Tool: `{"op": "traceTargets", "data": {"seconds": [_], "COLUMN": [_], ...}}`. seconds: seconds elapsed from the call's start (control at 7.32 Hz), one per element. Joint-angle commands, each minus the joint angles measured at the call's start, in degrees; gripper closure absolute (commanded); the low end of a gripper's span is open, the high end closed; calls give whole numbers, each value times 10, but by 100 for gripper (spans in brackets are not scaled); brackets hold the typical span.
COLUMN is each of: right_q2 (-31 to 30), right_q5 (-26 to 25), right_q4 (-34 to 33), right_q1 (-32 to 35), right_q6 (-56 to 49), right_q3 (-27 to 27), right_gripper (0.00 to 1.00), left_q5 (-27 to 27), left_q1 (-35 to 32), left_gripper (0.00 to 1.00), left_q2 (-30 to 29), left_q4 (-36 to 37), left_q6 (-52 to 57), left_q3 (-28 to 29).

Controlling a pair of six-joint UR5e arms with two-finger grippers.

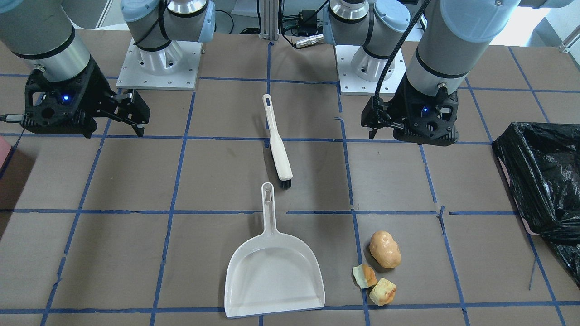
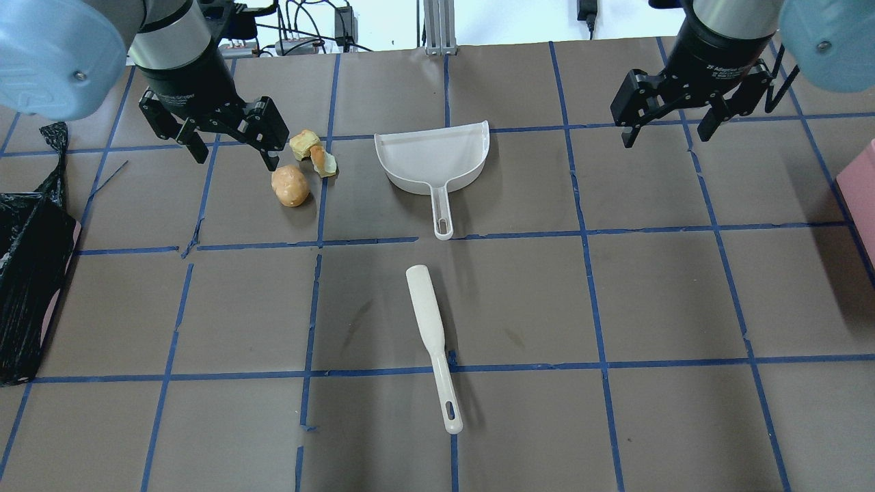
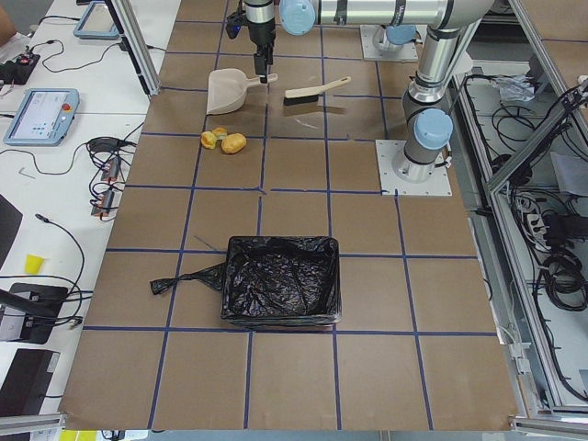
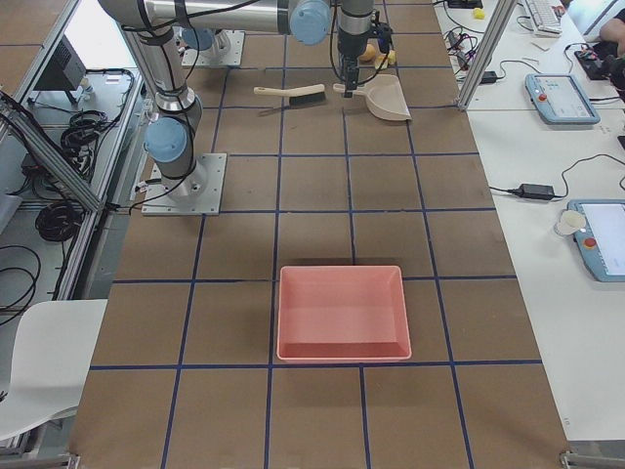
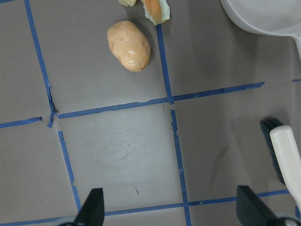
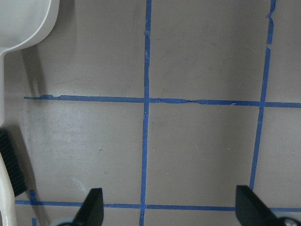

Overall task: Sweep and dump trash in nearest bin
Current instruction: 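Move the left gripper over the white dustpan handle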

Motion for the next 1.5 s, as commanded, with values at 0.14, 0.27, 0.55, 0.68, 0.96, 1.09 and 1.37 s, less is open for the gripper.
{"op": "traceTargets", "data": {"seconds": [0.14,0.27,0.55,0.68,0.96,1.09,1.37], "right_q2": [4,4,6,5,5,5,4], "right_q5": [6,6,6,6,6,6,6], "right_q4": [-9,-8,-9,-9,-9,-8,-7], "right_q1": [0,0,1,1,0,0,0], "right_q6": [-1,-1,-3,-4,-2,-3,-3], "right_q3": [-1,1,-1,1,-1,0,0], "right_gripper": [0,0,1,1,0,0,0], "left_q5": [-2,-4,-28,-28,-19,-24,-42], "left_q1": [-2,-2,-5,-16,-27,-29,-47], "left_gripper": [0,0,0,0,0,0,0], "left_q2": [26,7,-7,-7,-9,-8,-27], "left_q4": [-54,-30,10,10,9,6,24], "left_q6": [-9,-7,-8,-9,-12,-30,-41], "left_q3": [-2,-2,1,-1,3,-1,-2]}}
